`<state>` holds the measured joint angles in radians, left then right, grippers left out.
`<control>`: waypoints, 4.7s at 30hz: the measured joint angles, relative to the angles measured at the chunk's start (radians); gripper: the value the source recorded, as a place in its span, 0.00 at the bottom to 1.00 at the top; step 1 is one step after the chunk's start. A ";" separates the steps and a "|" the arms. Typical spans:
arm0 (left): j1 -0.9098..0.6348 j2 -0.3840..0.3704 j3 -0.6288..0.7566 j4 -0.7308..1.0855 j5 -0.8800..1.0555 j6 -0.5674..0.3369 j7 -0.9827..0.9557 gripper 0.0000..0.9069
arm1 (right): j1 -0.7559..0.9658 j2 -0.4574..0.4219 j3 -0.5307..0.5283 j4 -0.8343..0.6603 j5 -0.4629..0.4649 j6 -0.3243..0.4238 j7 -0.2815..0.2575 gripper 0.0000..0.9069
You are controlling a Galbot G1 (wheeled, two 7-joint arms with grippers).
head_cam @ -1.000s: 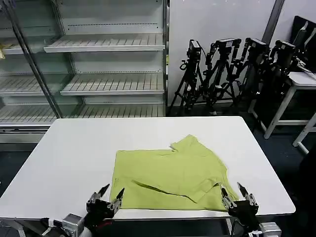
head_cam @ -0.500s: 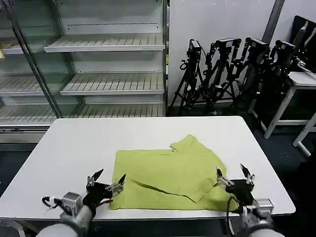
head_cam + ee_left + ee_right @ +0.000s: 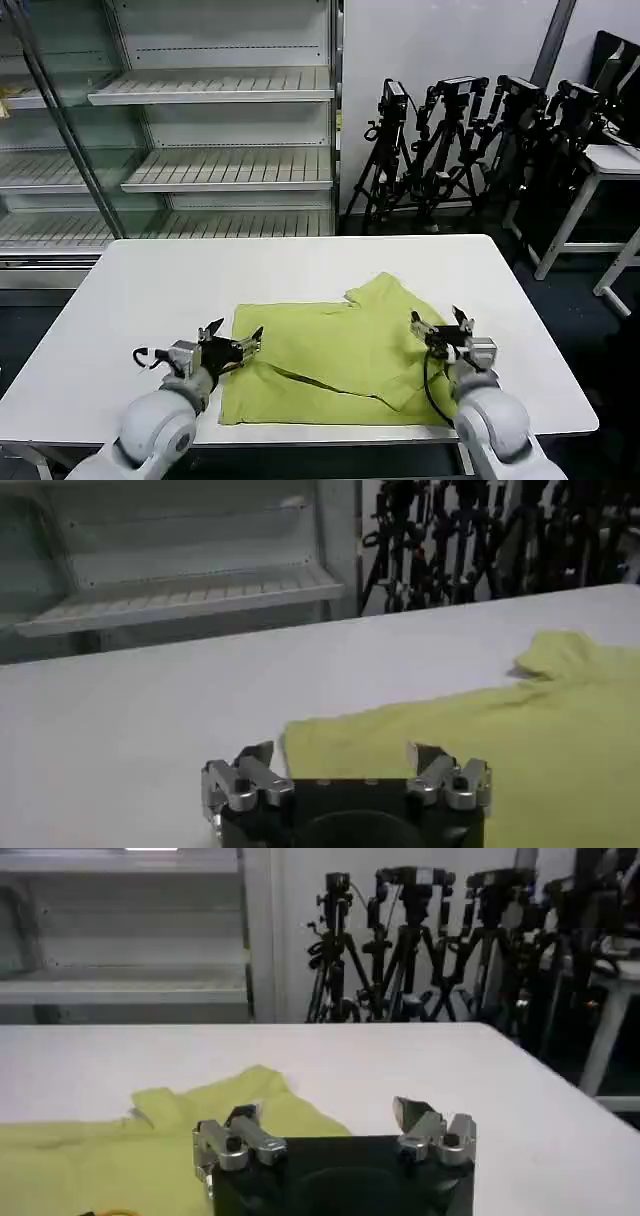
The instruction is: Fold and organize the clothes.
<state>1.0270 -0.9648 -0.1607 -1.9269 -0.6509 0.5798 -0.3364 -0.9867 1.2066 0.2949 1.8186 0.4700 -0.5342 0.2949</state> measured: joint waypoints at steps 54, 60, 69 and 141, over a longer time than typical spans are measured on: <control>-0.159 -0.023 0.052 0.137 -0.064 -0.017 0.010 0.03 | 0.362 0.063 -0.213 -0.411 0.288 0.006 0.037 0.00; -0.144 -0.011 0.036 0.099 -0.068 -0.022 0.013 0.03 | 0.331 0.036 -0.197 -0.334 0.260 0.041 0.028 0.00; -0.099 0.021 0.003 0.030 -0.064 -0.023 0.028 0.03 | 0.261 -0.004 -0.157 -0.196 0.233 0.090 0.015 0.00; 0.429 -0.108 -0.168 -0.263 0.060 -0.016 -0.027 0.06 | -0.714 0.022 0.307 0.471 -0.039 0.212 -0.109 1.00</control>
<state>1.4557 -1.0727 -0.3292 -2.1897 -0.5911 0.5642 -0.3638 -1.7005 1.2290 0.6021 2.2892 0.4308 -0.3222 0.1859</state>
